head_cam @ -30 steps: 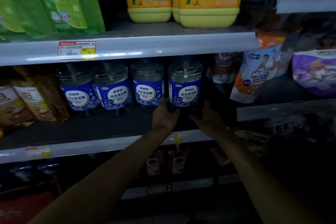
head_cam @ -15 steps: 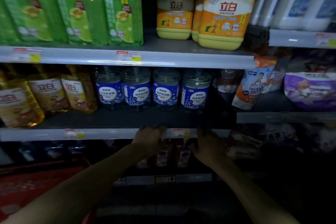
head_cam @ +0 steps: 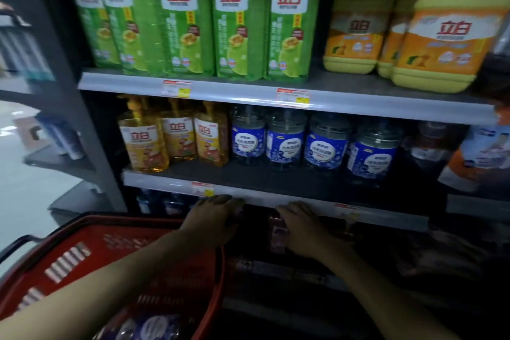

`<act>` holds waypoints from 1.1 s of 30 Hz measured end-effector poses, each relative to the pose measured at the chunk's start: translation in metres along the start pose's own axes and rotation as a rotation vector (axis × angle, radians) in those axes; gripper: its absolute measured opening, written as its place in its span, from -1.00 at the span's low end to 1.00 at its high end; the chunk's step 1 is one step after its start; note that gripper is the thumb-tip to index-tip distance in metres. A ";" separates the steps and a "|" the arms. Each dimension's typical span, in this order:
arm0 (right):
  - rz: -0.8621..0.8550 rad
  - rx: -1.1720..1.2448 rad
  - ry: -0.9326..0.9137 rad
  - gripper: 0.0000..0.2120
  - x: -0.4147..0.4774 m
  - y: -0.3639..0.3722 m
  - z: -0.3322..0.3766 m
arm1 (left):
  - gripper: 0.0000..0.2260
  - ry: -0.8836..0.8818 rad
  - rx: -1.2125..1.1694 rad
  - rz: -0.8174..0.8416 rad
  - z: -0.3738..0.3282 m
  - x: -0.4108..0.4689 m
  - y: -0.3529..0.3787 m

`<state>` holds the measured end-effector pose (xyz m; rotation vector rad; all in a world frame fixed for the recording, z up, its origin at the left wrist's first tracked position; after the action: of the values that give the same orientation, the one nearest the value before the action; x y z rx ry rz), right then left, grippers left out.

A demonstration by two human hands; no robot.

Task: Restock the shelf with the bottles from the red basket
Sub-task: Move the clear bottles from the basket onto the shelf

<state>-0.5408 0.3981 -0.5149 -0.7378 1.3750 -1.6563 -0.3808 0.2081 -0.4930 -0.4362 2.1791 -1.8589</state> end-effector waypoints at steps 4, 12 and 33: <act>0.044 -0.040 -0.113 -0.25 0.031 0.014 0.048 | -0.39 -0.114 0.013 -0.023 0.057 -0.039 -0.008; 0.132 -0.108 -0.278 -0.23 0.075 0.037 0.132 | -0.34 -0.275 0.054 -0.023 0.155 -0.101 0.008; 0.771 -0.173 -0.387 -0.20 0.116 0.246 0.279 | -0.51 -0.682 -0.083 0.305 0.287 -0.221 0.094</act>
<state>-0.3017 0.1519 -0.6995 -0.4902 1.2963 -0.7567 -0.0756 0.0431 -0.6329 -0.6051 1.7354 -1.2214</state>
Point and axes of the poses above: each hand's wrist, its own x-axis towards the middle knuckle, its own y-axis out of the palm, z = x × y, the point moved 1 cm from there along x, towards the middle knuckle, and after that the axes turned 4 degrees about -y, right-handed, at the moved point
